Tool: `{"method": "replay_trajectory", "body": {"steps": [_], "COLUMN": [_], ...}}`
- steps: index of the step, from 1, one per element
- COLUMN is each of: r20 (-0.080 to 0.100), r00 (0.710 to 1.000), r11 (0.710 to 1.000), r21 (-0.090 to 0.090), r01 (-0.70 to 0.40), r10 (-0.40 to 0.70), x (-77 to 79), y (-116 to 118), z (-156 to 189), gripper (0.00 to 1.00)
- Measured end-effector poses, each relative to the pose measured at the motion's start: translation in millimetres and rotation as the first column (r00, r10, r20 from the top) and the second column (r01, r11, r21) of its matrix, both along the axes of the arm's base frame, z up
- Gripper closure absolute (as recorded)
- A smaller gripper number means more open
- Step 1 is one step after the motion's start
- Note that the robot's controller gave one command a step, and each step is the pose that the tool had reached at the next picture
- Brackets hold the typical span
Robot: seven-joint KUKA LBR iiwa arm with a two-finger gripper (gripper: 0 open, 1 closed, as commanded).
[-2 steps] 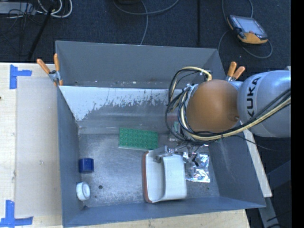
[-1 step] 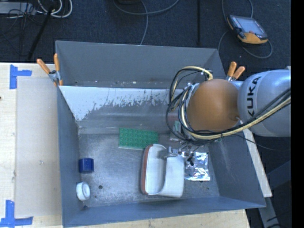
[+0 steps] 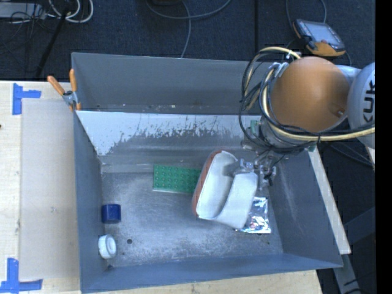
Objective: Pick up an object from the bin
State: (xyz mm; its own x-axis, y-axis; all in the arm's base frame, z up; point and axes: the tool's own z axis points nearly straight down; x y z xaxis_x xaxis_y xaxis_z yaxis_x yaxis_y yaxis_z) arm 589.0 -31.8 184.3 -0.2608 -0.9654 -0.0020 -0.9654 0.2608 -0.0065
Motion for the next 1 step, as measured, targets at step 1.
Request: {"method": "replay_trajectory", "body": {"steps": [1], "r20": [-0.005], "r00": [1.000], "r11": [1.000], "r21": [0.000], "r01": [0.004], "r10": [-0.004], "x": [-66.2], "y": [0.0], "z": [66.5], "gripper": [1.00]}}
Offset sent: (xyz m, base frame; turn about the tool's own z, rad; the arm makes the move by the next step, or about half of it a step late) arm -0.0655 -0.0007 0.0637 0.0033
